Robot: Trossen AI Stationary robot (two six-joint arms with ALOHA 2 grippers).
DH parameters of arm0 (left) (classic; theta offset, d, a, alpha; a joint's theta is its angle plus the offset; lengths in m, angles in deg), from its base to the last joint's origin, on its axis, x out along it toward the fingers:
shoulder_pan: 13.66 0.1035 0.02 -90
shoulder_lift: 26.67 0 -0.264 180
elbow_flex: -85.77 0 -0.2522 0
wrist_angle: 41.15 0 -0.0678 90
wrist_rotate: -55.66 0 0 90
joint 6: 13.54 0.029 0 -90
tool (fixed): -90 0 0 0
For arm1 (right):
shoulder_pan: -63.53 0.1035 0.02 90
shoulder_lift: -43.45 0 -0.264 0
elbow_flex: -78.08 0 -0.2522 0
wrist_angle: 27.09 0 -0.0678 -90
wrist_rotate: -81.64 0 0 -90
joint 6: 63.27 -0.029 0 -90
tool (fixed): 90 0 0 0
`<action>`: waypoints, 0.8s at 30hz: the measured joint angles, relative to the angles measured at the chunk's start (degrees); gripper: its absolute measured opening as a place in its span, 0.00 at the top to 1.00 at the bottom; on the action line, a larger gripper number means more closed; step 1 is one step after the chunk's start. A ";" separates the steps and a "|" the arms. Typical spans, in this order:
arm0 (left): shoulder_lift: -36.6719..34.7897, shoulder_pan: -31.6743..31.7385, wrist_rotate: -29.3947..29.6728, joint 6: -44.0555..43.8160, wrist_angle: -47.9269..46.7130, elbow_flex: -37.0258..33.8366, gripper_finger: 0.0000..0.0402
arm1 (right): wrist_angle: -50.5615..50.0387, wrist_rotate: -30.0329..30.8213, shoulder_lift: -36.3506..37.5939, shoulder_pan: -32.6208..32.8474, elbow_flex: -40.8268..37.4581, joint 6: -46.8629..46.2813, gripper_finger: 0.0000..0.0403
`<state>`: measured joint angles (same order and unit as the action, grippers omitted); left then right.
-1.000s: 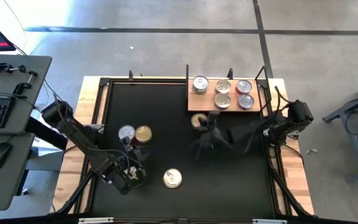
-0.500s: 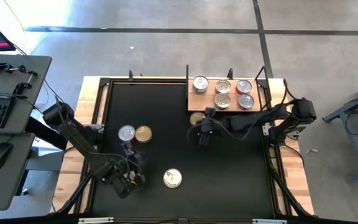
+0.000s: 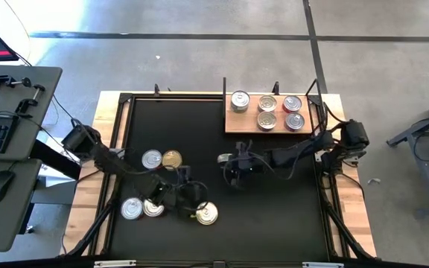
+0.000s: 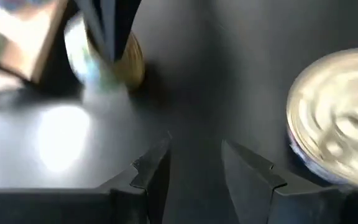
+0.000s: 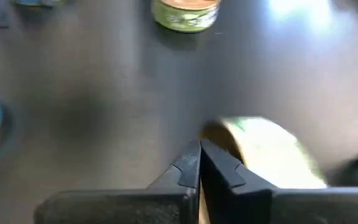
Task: Stack canned seafood by type on shelf
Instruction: Put the green tuna can on the shelf
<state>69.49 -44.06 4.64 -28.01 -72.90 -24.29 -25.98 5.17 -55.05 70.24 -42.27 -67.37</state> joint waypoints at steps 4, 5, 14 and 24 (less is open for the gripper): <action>0.00 2.73 -1.09 10.38 6.08 0.00 0.66 | -1.63 8.93 2.34 4.96 -0.15 -1.77 1.00; 0.00 3.38 -1.58 12.06 7.15 0.00 0.66 | -2.02 9.98 3.11 6.21 -0.13 -2.36 1.00; 0.20 11.92 -2.87 14.77 12.17 -0.04 0.62 | -9.87 13.19 5.35 13.47 -0.11 -13.86 0.95; 0.20 21.11 -4.78 19.72 8.26 -0.09 0.35 | -16.22 9.88 4.60 14.35 -0.11 -22.93 0.54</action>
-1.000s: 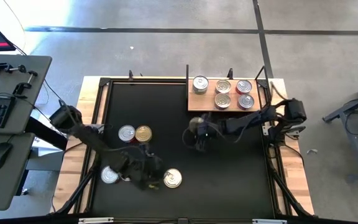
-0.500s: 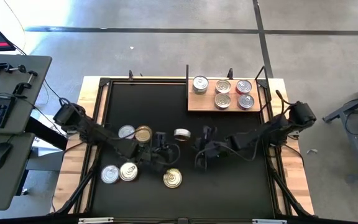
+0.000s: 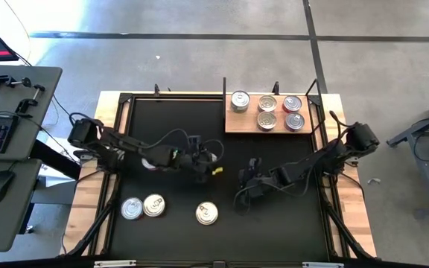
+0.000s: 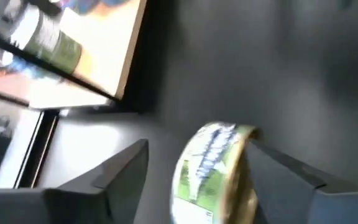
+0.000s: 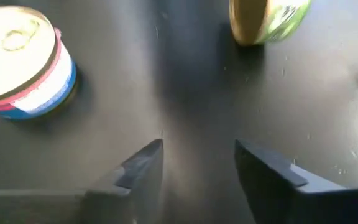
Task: Stack canned seafood by type on shelf
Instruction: Put the green tuna can on the shelf
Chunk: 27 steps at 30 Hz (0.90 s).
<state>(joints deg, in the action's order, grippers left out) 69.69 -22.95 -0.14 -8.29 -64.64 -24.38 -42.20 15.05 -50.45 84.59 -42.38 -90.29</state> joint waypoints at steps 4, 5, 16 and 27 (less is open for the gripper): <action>0.00 4.28 -6.93 1.36 -4.52 0.00 0.29 | 0.22 -1.75 -1.02 0.00 0.00 0.01 0.47; 0.00 5.37 -9.28 1.86 -5.42 0.00 0.29 | 0.33 -2.39 -1.31 0.00 0.00 0.04 0.46; 0.00 10.88 -29.51 6.44 -6.89 -0.02 0.44 | 15.30 0.84 -9.07 0.42 0.00 12.75 0.46; -1.67 9.45 -32.10 7.05 -0.68 -0.04 0.71 | 21.52 14.55 -11.15 3.33 -0.02 8.30 0.46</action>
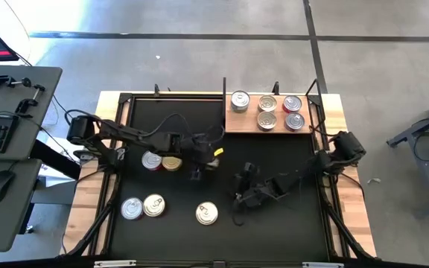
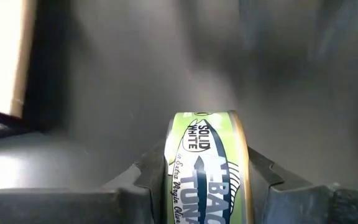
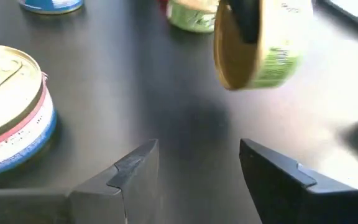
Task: Stack canned seafood by type on shelf
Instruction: Put the green tuna can on the shelf
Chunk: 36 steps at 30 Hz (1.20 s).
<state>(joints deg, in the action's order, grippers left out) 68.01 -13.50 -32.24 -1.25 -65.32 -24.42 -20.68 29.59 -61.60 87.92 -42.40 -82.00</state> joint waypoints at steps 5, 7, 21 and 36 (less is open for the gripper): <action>-1.32 0.68 -0.58 -8.81 24.54 -5.59 0.71 | -9.09 14.86 6.24 7.45 -0.03 -0.51 0.46; -1.21 0.70 -1.66 -15.25 37.66 -9.71 0.71 | -12.10 20.46 8.52 10.94 -0.55 -1.04 0.46; -0.88 1.73 -7.93 -51.97 63.66 -16.52 0.69 | -13.58 20.88 10.69 10.96 4.88 59.09 0.42; -0.95 3.32 -13.67 -63.72 63.93 -16.52 0.68 | -24.70 24.67 10.62 7.49 13.45 99.02 0.34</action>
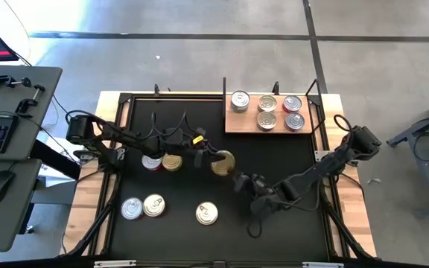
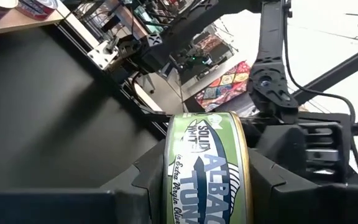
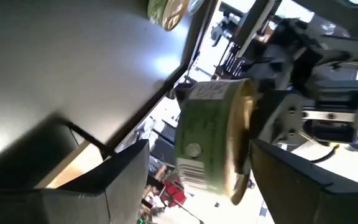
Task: Stack canned seafood by type on shelf
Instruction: Put the green tuna can on the shelf
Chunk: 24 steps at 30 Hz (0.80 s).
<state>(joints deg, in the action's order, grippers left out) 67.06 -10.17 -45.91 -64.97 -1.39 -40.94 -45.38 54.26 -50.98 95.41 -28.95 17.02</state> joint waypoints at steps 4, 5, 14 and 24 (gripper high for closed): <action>0.00 -0.17 0.03 -0.87 -0.02 0.00 0.68 | 4.07 -0.25 -0.83 -2.16 -1.80 2.42 0.34; 0.00 -0.17 0.05 -0.90 -0.13 0.00 0.68 | 5.56 -0.27 -1.21 -2.64 -2.16 3.66 0.34; 0.04 -0.12 -0.57 -2.32 -1.66 0.00 0.68 | 16.63 -4.50 -4.14 -5.42 -2.82 7.20 0.46; -0.03 1.32 -4.04 2.81 -1.75 0.00 0.62 | 19.16 -4.91 -4.24 -4.71 -2.82 -0.25 0.70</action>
<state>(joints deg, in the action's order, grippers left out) 67.04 -8.85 -49.95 -62.15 -3.14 -40.94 -26.23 49.35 -55.22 90.70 -31.78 16.78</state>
